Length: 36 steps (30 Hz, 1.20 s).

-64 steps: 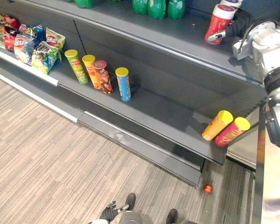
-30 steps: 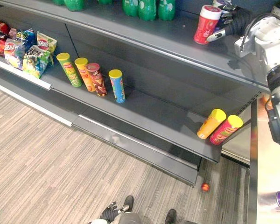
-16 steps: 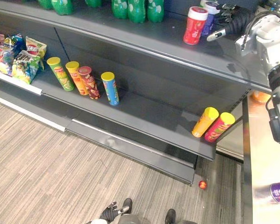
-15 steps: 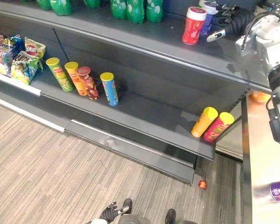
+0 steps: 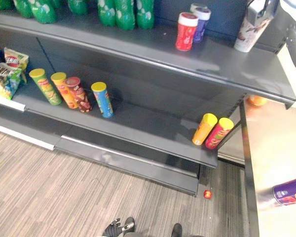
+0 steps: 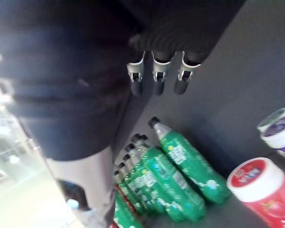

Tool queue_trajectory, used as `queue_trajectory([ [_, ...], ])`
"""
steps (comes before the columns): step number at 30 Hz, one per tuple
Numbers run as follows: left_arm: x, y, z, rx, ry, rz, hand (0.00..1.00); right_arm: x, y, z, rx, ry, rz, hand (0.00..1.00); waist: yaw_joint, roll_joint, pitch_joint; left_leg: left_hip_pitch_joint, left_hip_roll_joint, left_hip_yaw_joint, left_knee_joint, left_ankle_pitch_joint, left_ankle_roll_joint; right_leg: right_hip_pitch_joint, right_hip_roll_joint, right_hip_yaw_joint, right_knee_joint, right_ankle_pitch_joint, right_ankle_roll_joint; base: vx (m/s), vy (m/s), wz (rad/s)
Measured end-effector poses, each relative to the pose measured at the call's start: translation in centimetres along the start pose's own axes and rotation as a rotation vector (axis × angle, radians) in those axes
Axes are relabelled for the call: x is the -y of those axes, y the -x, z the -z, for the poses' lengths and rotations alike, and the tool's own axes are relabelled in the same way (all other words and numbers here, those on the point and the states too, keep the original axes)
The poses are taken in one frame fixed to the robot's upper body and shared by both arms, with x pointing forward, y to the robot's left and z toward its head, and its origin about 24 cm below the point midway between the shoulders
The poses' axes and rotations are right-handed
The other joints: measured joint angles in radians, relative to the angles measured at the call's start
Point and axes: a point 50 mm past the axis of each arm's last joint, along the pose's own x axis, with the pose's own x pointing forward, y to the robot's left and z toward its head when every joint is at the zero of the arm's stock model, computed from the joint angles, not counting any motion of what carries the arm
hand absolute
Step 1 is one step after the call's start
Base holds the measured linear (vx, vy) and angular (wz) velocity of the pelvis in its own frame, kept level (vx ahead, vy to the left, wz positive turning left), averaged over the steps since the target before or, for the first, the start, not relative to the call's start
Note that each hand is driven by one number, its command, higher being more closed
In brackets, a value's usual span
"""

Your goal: Put the gum and the chips on the shelf.

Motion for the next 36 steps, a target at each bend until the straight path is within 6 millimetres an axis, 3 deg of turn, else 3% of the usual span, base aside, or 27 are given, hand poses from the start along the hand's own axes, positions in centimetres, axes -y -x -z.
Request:
queue_trajectory([
  [5, 0.0, 0.0, -0.1, 0.005, 0.005, -0.001, 0.0, 1.3, 1.1, -2.5, 0.104, 0.028, -0.009, 0.0, -0.011, -0.001, -0.008, 0.001, 0.002, 0.001, -0.001, 0.0, 0.0, 0.0, 0.002, 0.001, 0.001, 0.0, 0.0, 0.01, -0.001, -0.01],
  [8, -0.2, 0.1, 0.3, 0.002, 0.029, -0.011, 0.0, 3.5, 2.5, -4.1, 0.15, 0.063, 0.027, 0.0, -0.025, -0.005, -0.012, 0.003, 0.003, 0.002, -0.001, 0.0, 0.0, 0.0, 0.003, 0.001, 0.004, 0.0, 0.0, 0.0, 0.0, 0.0],
  [15, -0.4, 0.5, 1.3, -0.022, 0.04, -0.02, 0.0, 6.0, 6.0, -5.4, 0.189, 0.151, 0.079, 0.0, -0.052, -0.008, -0.038, 0.015, 0.003, 0.026, -0.001, -0.007, 0.003, -0.002, 0.002, 0.024, 0.009, -0.001, 0.001, 0.0, -0.004, -0.1],
  [20, -0.1, 0.5, 1.5, -0.026, 0.044, -0.015, 0.0, 8.0, 10.5, -3.3, 0.208, 0.1, 0.235, 0.0, -0.057, 0.001, -0.056, 0.023, 0.0, 0.055, -0.001, -0.013, 0.008, -0.01, 0.0, 0.055, 0.012, -0.002, 0.008, 0.0, 0.005, -0.15],
  [23, 0.4, 0.5, 1.7, -0.031, 0.051, -0.006, 0.0, 9.1, 13.9, -2.3, 0.24, 0.057, 0.394, 0.0, -0.063, 0.021, -0.065, 0.026, -0.004, 0.077, -0.002, -0.016, 0.011, -0.02, -0.004, 0.075, 0.013, 0.0, 0.012, 0.02, 0.014, -0.18],
  [26, 0.7, 0.7, 2.5, -0.052, 0.059, -0.006, 0.0, 9.6, 17.3, -1.4, 0.246, 0.052, 0.52, 0.0, -0.103, 0.04, -0.076, 0.034, -0.007, 0.086, -0.002, -0.025, 0.011, -0.018, -0.005, 0.086, 0.01, 0.0, 0.013, 0.04, 0.007, -0.11],
  [30, 0.9, 0.9, 3.2, -0.069, 0.065, -0.016, 0.0, 9.9, 21.4, -0.9, 0.244, 0.066, 0.652, 0.0, -0.131, 0.054, -0.086, 0.04, -0.007, 0.104, -0.002, -0.035, 0.014, -0.019, -0.004, 0.103, 0.005, 0.0, 0.013, 0.05, 0.001, -0.14],
  [34, 0.8, 1.3, 4.2, -0.094, 0.095, -0.04, 0.0, 9.3, 26.0, -0.1, 0.215, 0.106, 0.794, 0.0, -0.165, 0.053, -0.09, 0.053, -0.007, 0.127, -0.002, -0.045, 0.014, -0.017, -0.002, 0.124, 0.003, 0.0, 0.014, 0.04, 0.005, -0.15],
  [36, 0.7, 1.4, 4.3, -0.095, 0.106, -0.051, 0.0, 9.1, 28.2, 0.1, 0.19, 0.148, 0.873, 0.0, -0.166, 0.042, -0.084, 0.066, -0.006, 0.147, -0.001, -0.053, 0.013, -0.02, 0.0, 0.145, 0.014, -0.001, 0.013, 0.03, 0.012, -0.34],
])
